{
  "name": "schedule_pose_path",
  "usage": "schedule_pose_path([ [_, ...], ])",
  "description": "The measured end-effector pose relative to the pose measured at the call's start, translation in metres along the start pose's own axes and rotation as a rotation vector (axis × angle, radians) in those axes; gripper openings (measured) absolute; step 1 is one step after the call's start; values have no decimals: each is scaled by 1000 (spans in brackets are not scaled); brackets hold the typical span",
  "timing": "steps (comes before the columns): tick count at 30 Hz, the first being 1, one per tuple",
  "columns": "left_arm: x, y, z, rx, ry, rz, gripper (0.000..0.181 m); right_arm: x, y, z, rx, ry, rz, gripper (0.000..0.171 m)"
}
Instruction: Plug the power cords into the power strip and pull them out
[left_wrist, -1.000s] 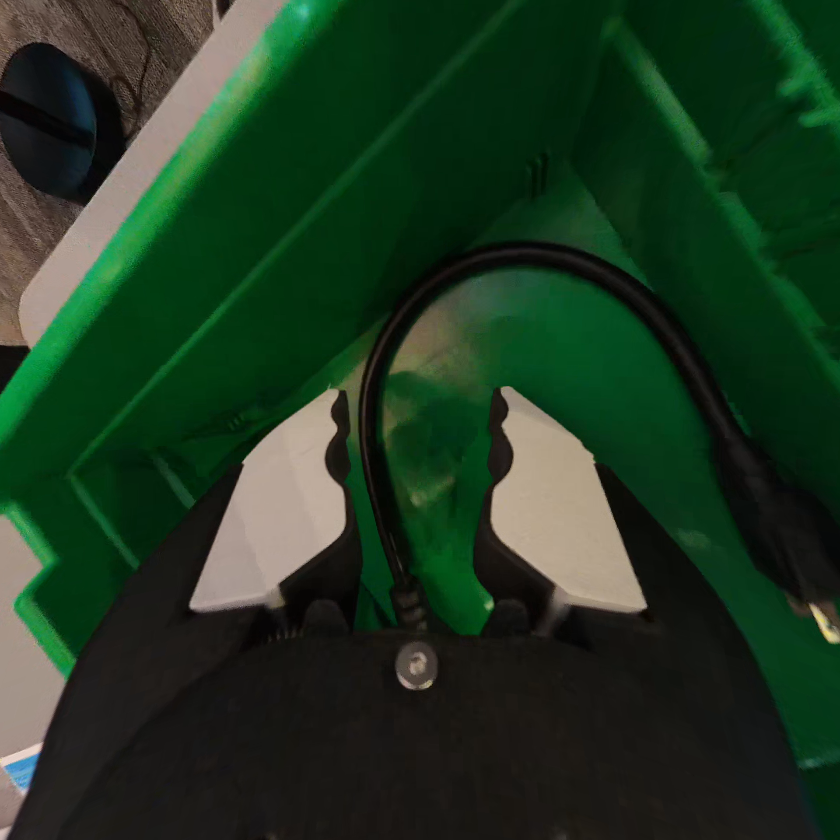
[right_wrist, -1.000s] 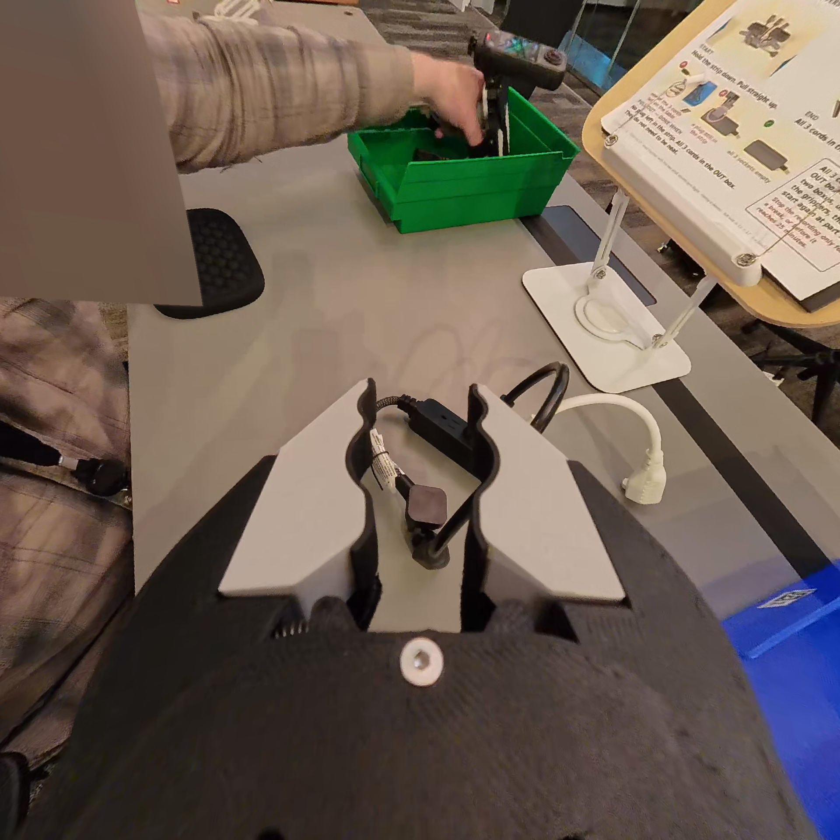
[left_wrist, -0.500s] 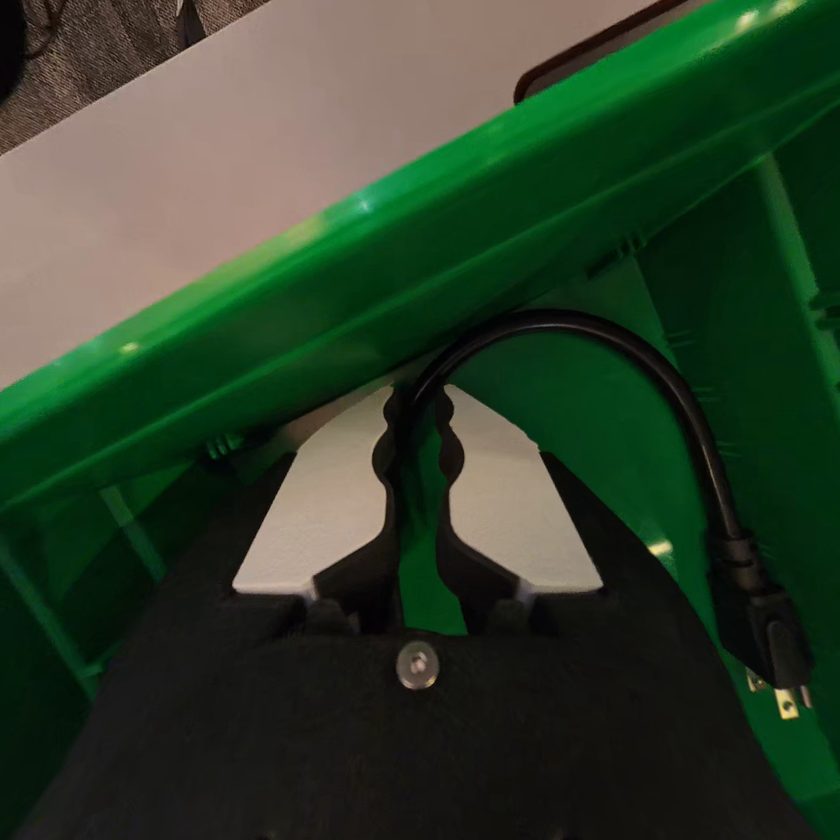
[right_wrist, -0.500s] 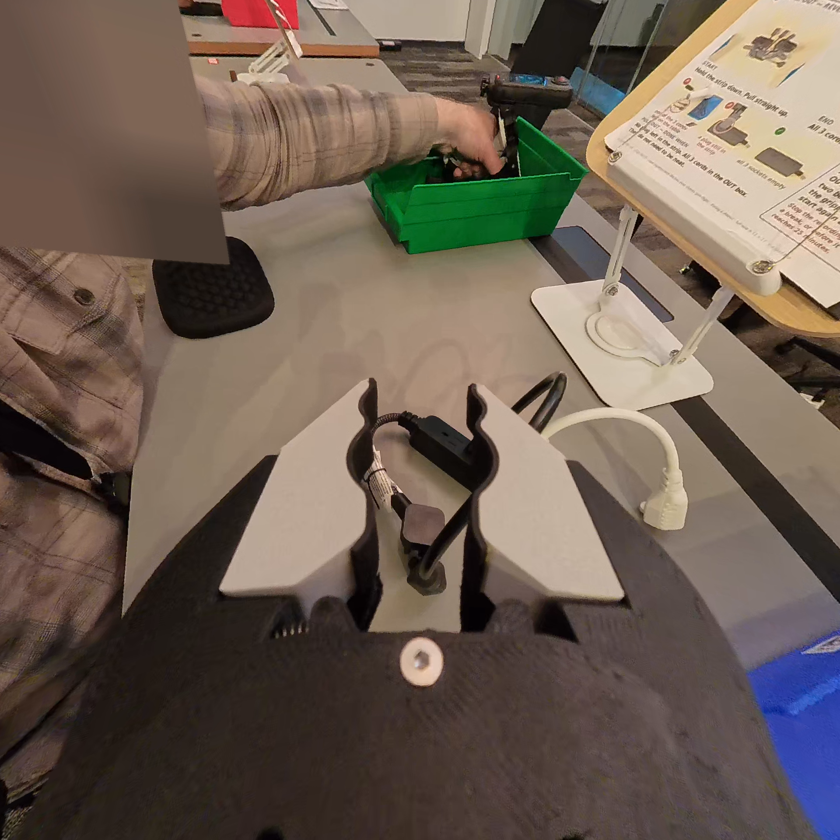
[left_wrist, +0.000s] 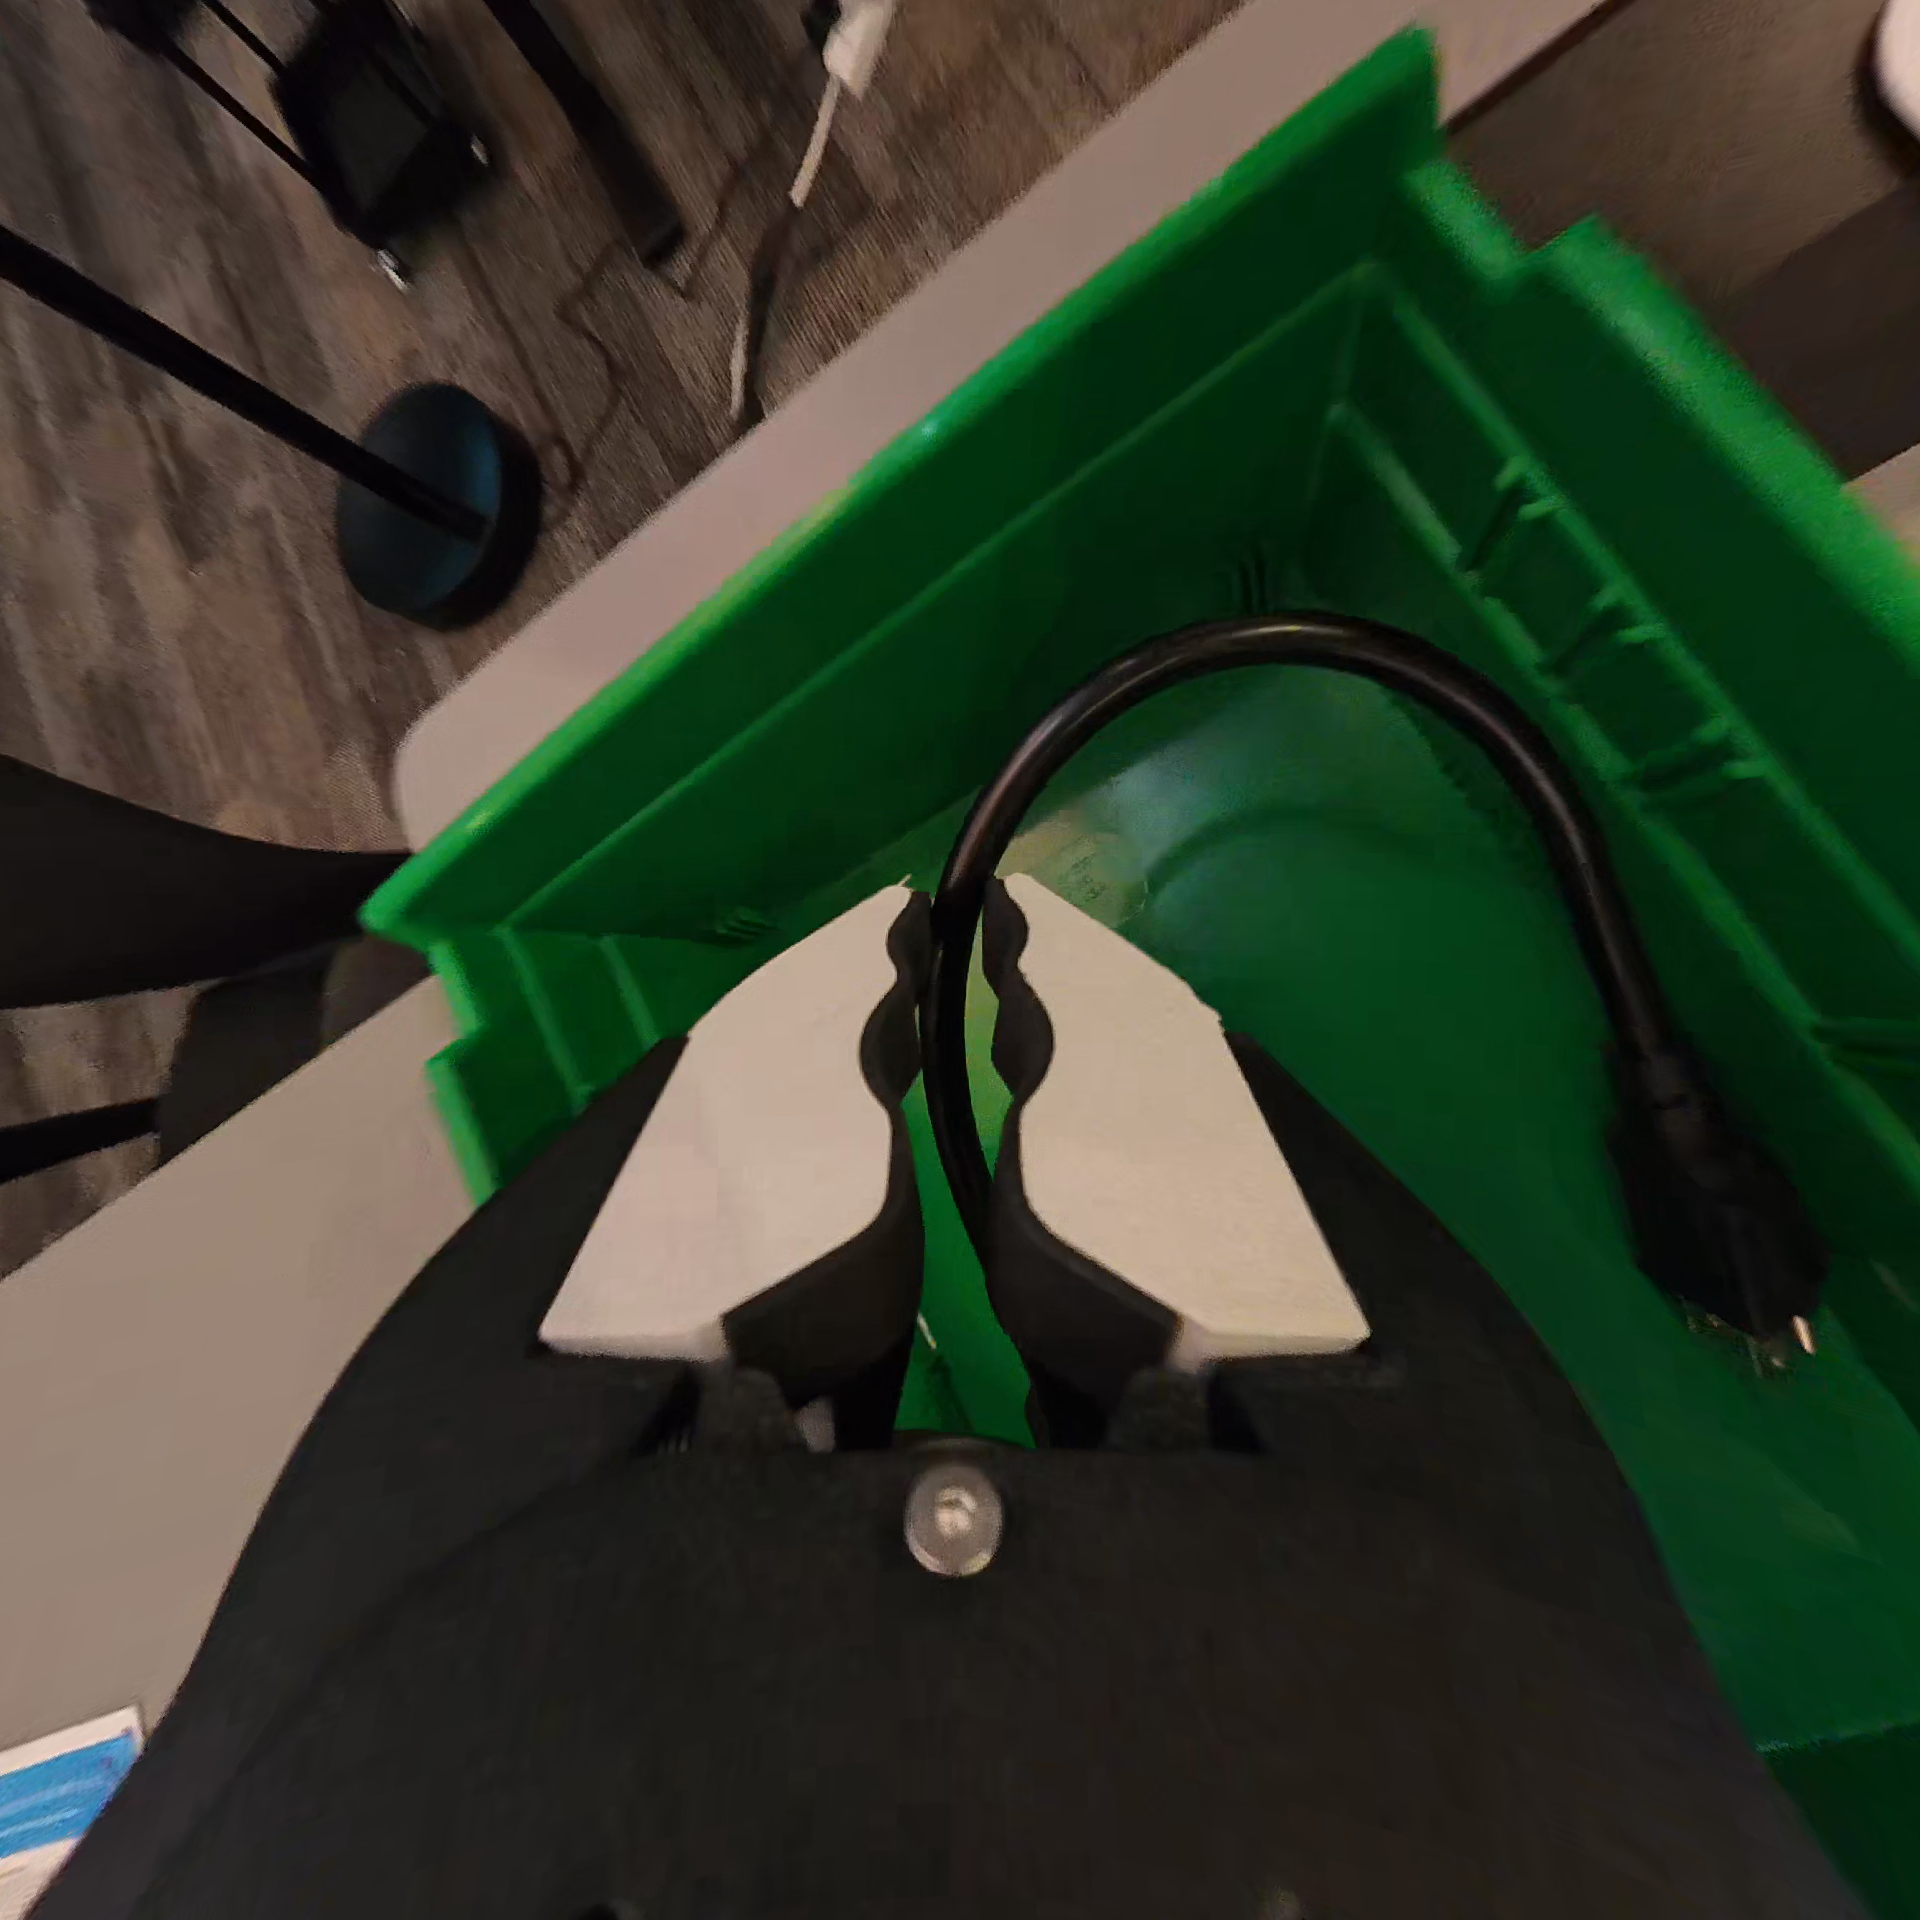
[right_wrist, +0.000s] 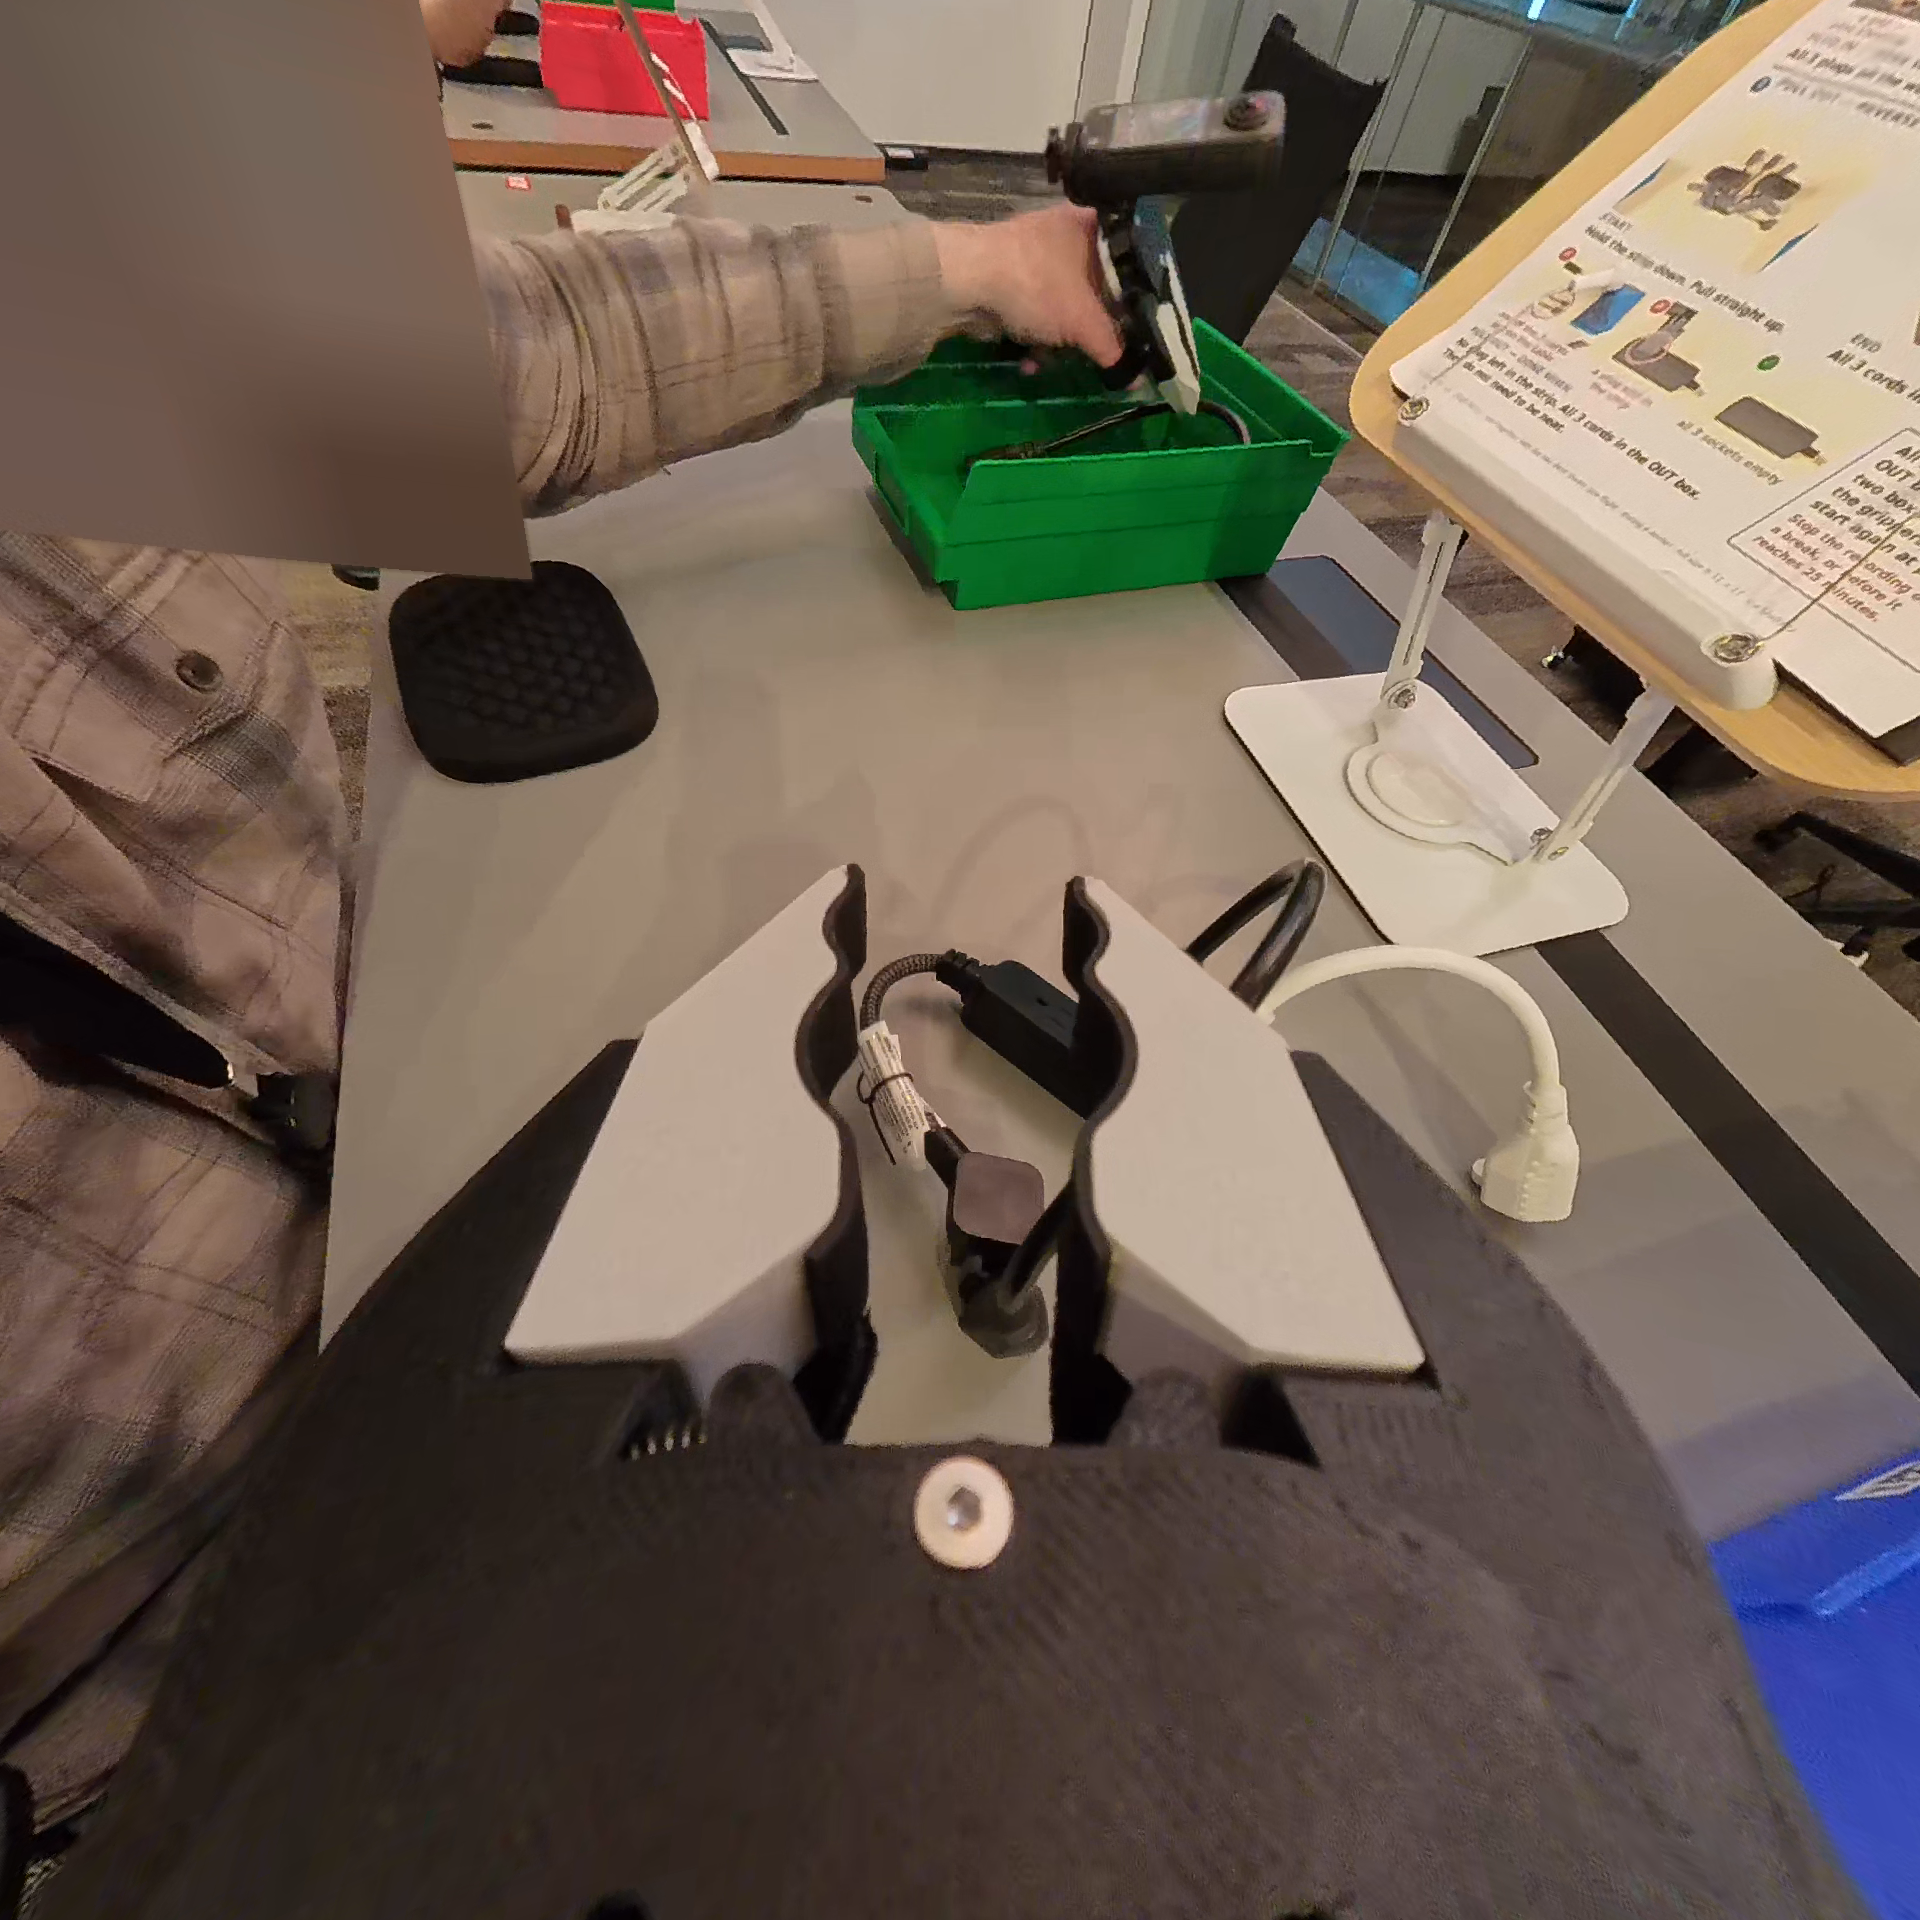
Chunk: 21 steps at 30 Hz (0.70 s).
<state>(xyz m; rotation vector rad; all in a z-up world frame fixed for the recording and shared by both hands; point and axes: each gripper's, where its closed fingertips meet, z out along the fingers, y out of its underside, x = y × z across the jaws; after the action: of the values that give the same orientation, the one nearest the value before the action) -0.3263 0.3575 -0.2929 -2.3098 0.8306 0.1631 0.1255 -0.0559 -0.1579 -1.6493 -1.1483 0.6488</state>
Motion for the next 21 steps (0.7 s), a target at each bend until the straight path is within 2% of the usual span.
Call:
schedule_pose_path([
  [14,12,-55,-166,490,-230,50,8,-44,-22,30,63,-56,-31,45],
  [21,27,-78,-229,620,-258,90,8,-54,-42,51,77,-22,-69,54],
])
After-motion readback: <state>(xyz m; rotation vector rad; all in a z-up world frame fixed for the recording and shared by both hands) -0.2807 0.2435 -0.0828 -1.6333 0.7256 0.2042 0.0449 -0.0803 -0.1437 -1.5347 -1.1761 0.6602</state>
